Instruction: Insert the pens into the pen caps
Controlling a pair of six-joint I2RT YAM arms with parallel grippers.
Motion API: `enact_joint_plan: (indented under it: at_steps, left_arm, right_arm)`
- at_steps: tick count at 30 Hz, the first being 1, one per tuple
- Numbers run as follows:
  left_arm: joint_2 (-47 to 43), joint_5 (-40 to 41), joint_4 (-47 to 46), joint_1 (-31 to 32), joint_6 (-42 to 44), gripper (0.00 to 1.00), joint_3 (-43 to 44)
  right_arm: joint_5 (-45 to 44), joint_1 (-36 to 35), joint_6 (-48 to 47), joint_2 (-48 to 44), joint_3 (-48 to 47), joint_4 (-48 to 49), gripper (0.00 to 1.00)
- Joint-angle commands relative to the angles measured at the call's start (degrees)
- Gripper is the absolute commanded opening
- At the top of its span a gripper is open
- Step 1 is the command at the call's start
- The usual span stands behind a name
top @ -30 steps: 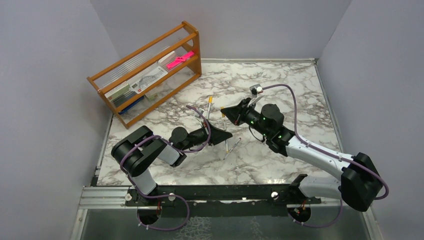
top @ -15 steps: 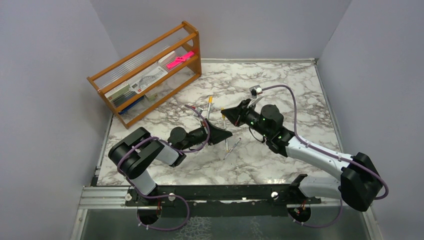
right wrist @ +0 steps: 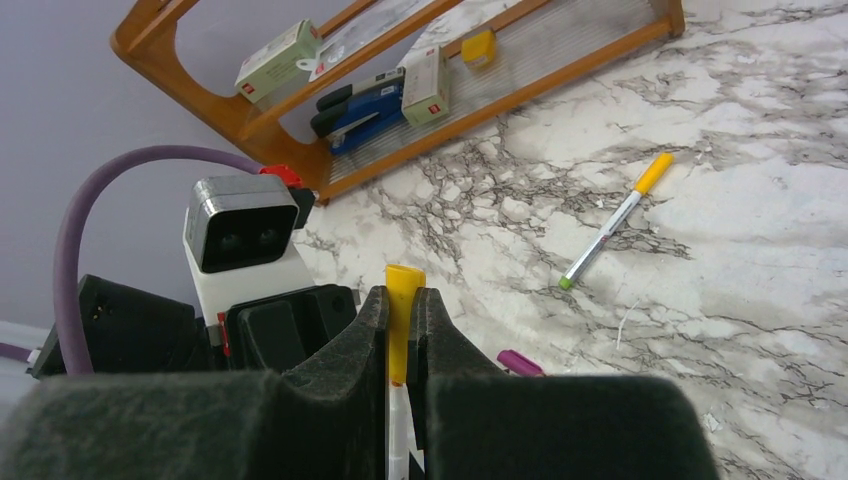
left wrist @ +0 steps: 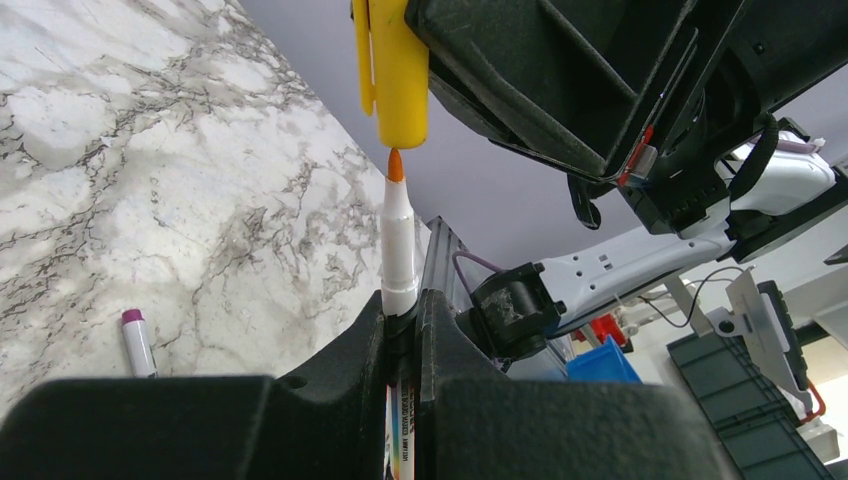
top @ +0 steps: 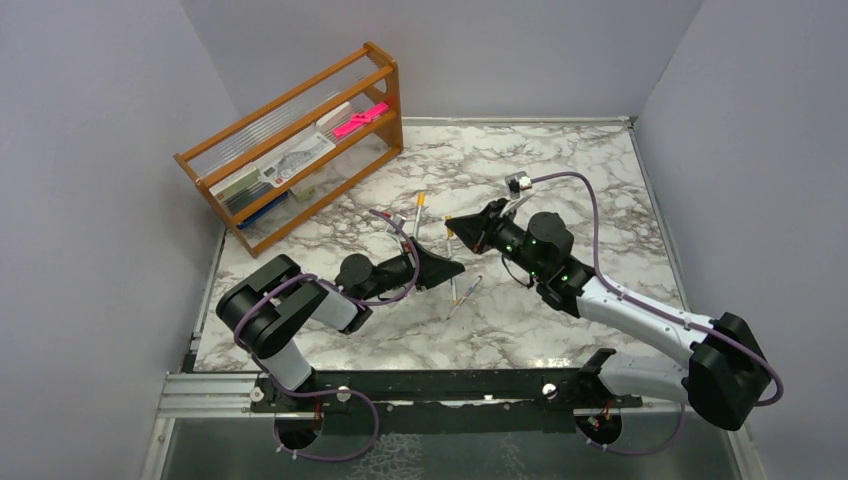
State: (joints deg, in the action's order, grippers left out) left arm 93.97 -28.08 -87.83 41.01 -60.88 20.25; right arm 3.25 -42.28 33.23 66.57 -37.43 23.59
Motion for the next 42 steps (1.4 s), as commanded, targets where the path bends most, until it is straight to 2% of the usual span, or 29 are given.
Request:
enact_joint_plan:
  at_steps: [1, 15, 28, 42]
  left_arm:
    - [0.41, -0.18, -10.77, 0.31, 0.17, 0.00, 0.86]
    - [1.22, -0.26, -12.18, 0.32, -0.52, 0.00, 0.73]
    - [0.03, -0.10, -9.77, 0.23, 0.77, 0.00, 1.17]
    - [-1.00, -0.65, -5.80, -1.59, 1.69, 0.00, 5.38]
  right_arm:
    - [-0.52, 0.00, 0.17, -1.11, 0.19, 0.31, 0.01]
    - [0.52, 0.01, 0.17, 1.87, -0.53, 1.47, 0.01]
    - [0.88, 0.01, 0.34, 0.44, 1.25, 1.36, 0.02]
    - [2.37, 0.00, 2.49, -2.82, 8.70, 2.84, 0.02]
